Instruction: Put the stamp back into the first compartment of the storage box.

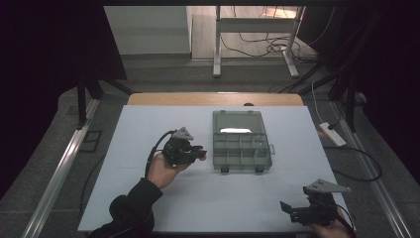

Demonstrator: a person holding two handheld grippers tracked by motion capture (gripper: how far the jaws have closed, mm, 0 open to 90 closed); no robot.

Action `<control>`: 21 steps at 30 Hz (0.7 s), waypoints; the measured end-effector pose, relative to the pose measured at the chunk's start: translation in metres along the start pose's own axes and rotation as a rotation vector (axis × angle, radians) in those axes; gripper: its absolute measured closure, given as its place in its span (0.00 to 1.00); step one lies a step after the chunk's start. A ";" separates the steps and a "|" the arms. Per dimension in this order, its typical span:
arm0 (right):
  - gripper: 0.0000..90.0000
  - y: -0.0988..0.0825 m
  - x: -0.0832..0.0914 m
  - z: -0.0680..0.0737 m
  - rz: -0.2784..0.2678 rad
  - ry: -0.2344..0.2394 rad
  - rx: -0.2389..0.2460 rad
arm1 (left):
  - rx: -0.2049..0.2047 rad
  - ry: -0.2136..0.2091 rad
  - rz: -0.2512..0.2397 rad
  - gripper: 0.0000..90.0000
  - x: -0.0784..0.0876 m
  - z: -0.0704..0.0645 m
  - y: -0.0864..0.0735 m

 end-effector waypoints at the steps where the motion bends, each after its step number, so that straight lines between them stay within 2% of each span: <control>1: 0.00 0.000 0.000 0.000 -0.001 0.001 -0.001 | -0.001 0.002 -0.001 0.80 -0.001 0.001 0.003; 10: 0.00 0.000 0.001 0.000 -0.014 0.007 -0.008 | 0.003 0.008 -0.012 0.80 -0.010 0.008 0.020; 21: 0.00 0.001 0.002 0.000 -0.023 0.013 -0.012 | -0.013 0.022 -0.016 0.80 -0.021 0.013 0.035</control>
Point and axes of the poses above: each handheld gripper's, and its own axes: x roughly backward along the jaws, y roughly out of its top, z roughly to its left, the point moved 7 cm from there along -x, roughly forward along the jaws, and after that the axes turned 2 degrees about y, right-handed, at the moved point
